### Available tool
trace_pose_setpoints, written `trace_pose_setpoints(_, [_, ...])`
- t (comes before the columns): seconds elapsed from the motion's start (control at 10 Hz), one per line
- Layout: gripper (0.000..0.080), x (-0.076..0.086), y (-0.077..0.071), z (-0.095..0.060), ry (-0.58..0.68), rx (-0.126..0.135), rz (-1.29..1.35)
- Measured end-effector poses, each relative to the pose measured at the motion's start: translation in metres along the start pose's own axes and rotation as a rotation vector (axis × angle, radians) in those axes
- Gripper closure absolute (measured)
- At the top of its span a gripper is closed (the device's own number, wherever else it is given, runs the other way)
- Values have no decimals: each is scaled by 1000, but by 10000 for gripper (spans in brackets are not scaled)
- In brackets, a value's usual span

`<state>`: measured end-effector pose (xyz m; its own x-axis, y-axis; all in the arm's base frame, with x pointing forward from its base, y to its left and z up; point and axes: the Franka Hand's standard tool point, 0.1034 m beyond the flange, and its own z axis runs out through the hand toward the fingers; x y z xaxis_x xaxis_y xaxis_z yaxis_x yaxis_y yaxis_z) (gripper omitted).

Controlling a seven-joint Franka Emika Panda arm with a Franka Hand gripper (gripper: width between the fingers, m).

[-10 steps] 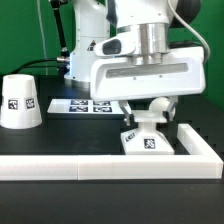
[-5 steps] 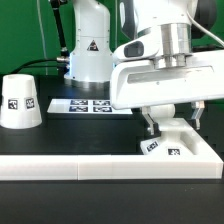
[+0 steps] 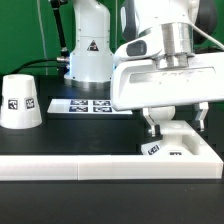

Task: Assemble lamp

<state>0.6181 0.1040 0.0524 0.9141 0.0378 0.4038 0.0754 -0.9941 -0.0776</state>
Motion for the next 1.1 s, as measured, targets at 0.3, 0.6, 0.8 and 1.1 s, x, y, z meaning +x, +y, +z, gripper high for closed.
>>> trace_pose_setpoints(0.3, [104, 0, 0, 0, 0, 0, 0])
trace_pose_setpoints(0.6, [100, -25, -11, -36, -56, 3, 2])
trace_pose_setpoints(0.8, [100, -49, -19, -60, -71, 4, -14])
trace_pose_setpoints(1.1, [100, -88, -31, -70, -69, 4, -41])
